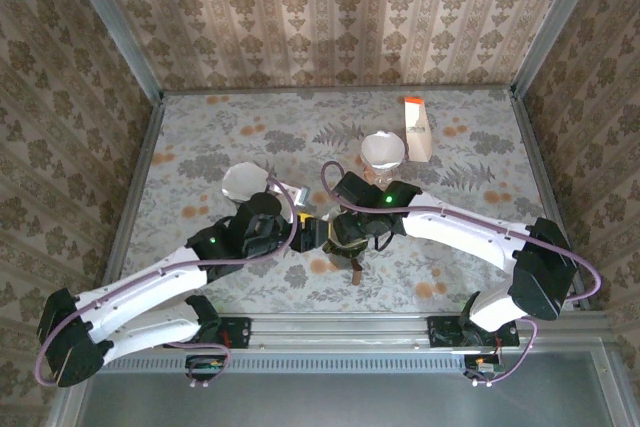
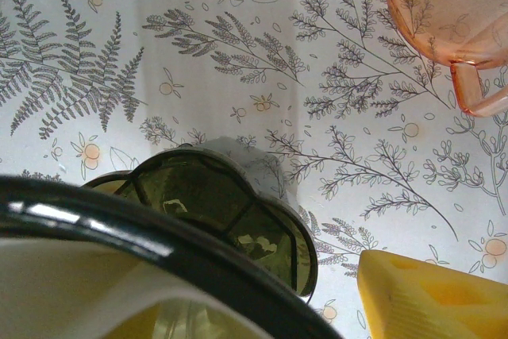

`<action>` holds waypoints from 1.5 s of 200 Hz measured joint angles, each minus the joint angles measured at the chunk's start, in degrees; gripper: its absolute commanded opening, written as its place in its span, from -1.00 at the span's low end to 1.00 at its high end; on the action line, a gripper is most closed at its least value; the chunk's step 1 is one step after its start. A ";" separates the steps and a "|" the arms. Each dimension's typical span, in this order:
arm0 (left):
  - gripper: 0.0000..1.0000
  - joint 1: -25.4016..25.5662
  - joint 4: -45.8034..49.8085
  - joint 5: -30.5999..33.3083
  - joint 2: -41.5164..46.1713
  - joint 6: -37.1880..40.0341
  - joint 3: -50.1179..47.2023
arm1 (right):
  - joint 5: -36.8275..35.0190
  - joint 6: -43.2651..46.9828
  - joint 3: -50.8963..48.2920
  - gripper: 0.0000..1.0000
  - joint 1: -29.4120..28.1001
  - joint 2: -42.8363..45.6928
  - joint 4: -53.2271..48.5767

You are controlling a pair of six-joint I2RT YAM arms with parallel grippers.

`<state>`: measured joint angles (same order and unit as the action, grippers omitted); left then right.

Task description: Place the coffee filter in the dripper

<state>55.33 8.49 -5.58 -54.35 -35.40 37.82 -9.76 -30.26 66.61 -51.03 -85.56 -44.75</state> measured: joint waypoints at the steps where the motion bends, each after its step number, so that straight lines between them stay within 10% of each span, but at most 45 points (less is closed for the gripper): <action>1: 0.16 0.00 0.00 0.00 0.00 -0.02 -0.07 | 0.00 0.00 0.00 0.35 0.00 0.00 0.00; 128: 0.32 -0.31 -1.68 -0.68 0.00 -0.90 -1.49 | 0.04 -0.17 -0.37 0.35 0.00 0.33 0.48; 206: -0.06 -0.31 -1.84 -0.68 -1.20 -1.16 -1.49 | 0.02 -0.37 -0.42 0.36 0.00 0.33 0.48; 300: -0.05 -0.31 -1.70 -0.72 -1.20 -1.51 -1.49 | -0.04 -0.35 -0.39 0.37 0.00 2.58 0.33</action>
<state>55.02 6.79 -6.31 -55.55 -36.91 36.34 -9.80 -30.61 66.22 -51.03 -82.98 -44.42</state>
